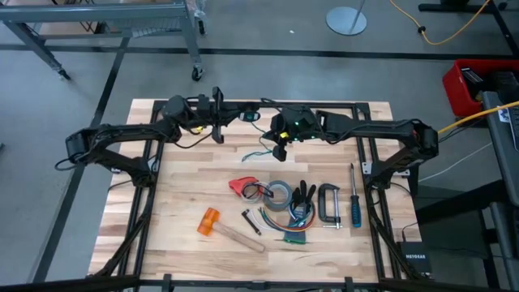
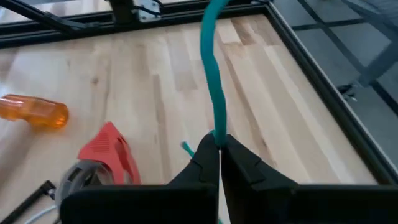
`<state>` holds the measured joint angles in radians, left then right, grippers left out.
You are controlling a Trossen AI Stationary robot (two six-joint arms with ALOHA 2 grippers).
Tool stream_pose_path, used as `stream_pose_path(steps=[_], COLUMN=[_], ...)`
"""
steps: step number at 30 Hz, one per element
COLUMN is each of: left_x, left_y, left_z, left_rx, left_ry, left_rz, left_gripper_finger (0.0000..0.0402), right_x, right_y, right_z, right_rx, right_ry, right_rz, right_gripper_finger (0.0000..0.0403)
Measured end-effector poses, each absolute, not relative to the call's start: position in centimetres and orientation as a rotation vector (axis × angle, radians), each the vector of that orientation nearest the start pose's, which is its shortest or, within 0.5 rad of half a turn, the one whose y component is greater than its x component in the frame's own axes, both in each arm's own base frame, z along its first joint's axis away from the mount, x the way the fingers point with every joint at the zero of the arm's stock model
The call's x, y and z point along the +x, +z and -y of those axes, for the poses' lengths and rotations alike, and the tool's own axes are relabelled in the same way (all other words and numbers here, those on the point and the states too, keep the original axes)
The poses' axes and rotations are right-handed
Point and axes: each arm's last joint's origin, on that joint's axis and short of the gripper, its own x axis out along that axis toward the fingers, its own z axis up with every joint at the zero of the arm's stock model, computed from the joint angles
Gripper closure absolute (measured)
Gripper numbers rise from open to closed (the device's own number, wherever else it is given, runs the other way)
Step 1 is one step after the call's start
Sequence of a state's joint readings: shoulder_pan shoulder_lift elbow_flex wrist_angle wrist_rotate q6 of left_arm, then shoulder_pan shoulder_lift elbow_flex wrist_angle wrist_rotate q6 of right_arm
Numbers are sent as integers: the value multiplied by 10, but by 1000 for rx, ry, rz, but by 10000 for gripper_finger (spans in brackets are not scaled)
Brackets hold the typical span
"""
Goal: Coil cords
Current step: Coil the green cable wire on the black spool
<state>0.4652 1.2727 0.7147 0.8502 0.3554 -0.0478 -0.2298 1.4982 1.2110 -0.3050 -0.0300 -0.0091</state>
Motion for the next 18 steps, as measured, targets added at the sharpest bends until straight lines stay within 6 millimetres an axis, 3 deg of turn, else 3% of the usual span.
stream_pose_path(steps=[8, 18], left_x=[234, 228], left_y=[303, 285], left_z=[-106, -103], left_rx=[77, 16], left_ry=[113, 108], left_rz=[93, -128], left_gripper_finger=[401, 401], right_x=[307, 297], right_y=[319, 335], right_z=[74, 73], right_rx=[37, 33], right_ry=[-288, -344], right_rz=[-568, -498], right_gripper_finger=[401, 402])
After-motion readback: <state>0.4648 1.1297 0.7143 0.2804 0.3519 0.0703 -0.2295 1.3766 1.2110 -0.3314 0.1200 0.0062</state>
